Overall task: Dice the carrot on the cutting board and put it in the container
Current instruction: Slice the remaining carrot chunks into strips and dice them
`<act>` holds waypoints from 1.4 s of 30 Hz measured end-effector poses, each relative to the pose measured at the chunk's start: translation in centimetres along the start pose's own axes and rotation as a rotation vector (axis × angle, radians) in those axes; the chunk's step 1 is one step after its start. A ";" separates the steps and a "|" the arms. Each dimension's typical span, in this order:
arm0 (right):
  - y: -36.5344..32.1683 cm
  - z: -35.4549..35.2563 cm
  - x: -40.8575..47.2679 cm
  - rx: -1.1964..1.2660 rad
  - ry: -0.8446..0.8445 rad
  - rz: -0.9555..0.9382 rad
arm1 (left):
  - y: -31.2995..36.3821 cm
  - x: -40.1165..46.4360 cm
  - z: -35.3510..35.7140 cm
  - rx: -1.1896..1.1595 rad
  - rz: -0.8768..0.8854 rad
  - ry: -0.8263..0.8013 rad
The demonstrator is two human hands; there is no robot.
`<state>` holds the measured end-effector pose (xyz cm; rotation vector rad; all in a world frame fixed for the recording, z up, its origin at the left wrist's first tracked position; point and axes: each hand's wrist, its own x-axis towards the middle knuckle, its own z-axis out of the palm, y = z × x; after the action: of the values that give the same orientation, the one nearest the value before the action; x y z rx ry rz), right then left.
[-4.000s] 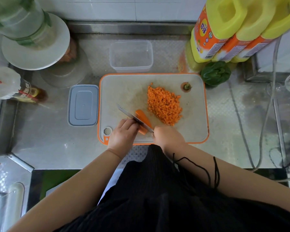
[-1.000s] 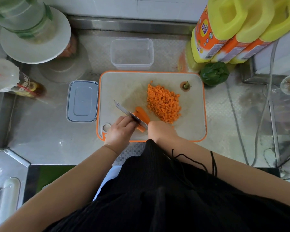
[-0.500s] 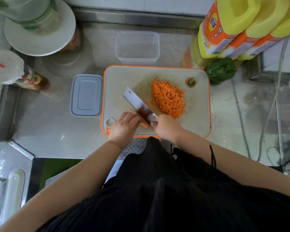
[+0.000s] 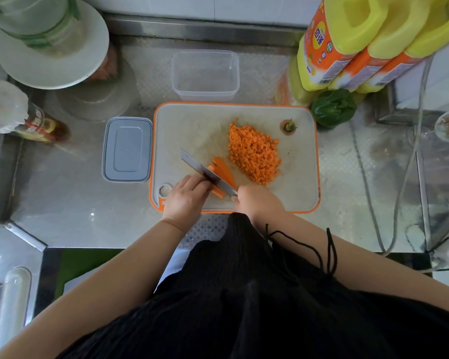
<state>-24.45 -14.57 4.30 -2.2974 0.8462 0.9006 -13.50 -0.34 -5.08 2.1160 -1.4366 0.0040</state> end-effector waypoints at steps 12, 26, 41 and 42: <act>-1.8 -1.6 -0.4 -0.021 -0.101 0.045 | -0.3 -0.2 0.4 -0.028 0.006 0.022; -2.0 0.5 0.4 0.016 0.020 0.054 | -0.1 -0.5 0.6 -0.021 -0.028 0.030; -0.5 -0.7 -0.3 0.046 0.020 -0.013 | -0.5 -0.3 0.3 0.029 0.040 0.023; -0.5 -0.7 -0.3 0.046 0.017 -0.013 | -0.5 -0.4 0.3 0.029 0.041 0.025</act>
<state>-24.00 -14.56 5.08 -2.2715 0.8501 0.8482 -13.32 -0.05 -5.63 2.1019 -1.4731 0.0673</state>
